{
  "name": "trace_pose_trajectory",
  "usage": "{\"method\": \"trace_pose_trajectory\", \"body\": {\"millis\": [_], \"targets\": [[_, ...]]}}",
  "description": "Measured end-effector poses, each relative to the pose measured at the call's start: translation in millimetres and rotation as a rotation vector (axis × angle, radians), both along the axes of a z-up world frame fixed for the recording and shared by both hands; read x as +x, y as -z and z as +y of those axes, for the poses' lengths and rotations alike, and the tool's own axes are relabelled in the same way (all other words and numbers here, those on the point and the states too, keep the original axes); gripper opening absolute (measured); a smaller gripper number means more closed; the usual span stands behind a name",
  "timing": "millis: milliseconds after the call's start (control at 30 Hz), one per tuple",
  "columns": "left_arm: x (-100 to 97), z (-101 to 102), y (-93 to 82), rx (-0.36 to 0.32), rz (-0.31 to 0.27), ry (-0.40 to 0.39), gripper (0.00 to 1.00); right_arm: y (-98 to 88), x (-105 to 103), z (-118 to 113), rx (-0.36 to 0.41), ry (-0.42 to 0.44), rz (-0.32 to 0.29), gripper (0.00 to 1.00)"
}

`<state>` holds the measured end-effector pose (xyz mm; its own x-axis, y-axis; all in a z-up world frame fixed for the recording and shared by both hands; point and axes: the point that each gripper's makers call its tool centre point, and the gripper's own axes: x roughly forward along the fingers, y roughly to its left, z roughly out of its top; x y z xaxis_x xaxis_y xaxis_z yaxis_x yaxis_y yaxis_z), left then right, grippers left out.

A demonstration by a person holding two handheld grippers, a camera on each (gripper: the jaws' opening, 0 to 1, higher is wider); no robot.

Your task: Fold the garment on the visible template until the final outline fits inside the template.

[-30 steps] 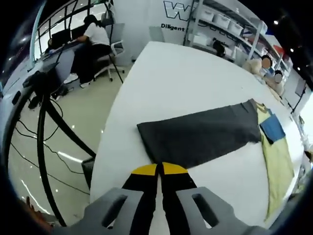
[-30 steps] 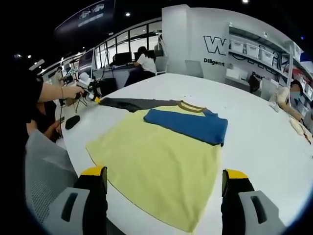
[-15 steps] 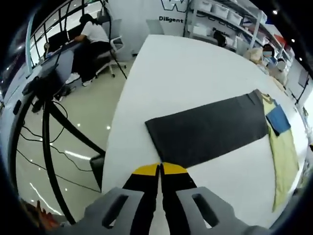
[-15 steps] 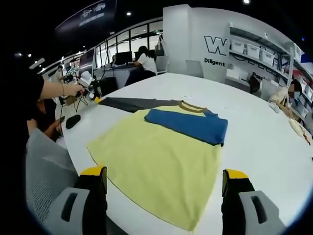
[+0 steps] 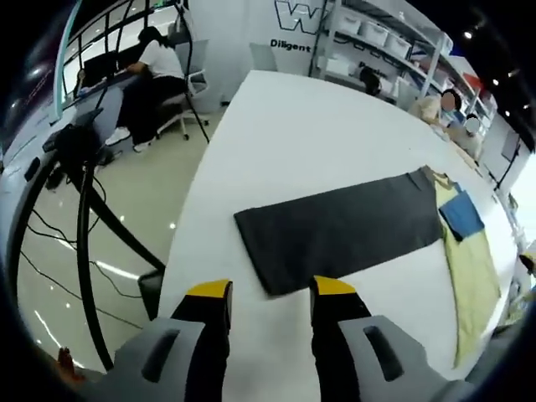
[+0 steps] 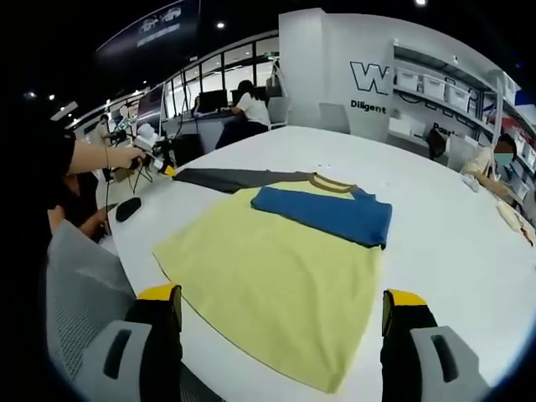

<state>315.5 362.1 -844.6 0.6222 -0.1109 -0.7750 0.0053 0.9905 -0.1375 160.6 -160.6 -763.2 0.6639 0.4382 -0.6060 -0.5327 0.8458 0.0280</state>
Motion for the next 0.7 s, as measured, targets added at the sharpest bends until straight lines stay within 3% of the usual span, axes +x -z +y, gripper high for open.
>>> {"method": "trace_pose_trajectory", "body": {"millis": [233, 400, 700], "targets": [[-4.4, 0.7, 6.3, 0.019, 0.022, -0.009, 0.24, 0.1, -0.7, -2.9, 0.006, 0.014, 0.001, 0.99], [0.2, -0.3, 6.4, -0.013, 0.016, -0.031, 0.21, 1.9, 0.1, -4.9, 0.008, 0.022, 0.004, 0.99], [2.1, -3.8, 10.2, -0.012, 0.020, -0.026, 0.07, 4.5, -1.9, -6.9, 0.012, 0.024, 0.011, 0.99]]}}
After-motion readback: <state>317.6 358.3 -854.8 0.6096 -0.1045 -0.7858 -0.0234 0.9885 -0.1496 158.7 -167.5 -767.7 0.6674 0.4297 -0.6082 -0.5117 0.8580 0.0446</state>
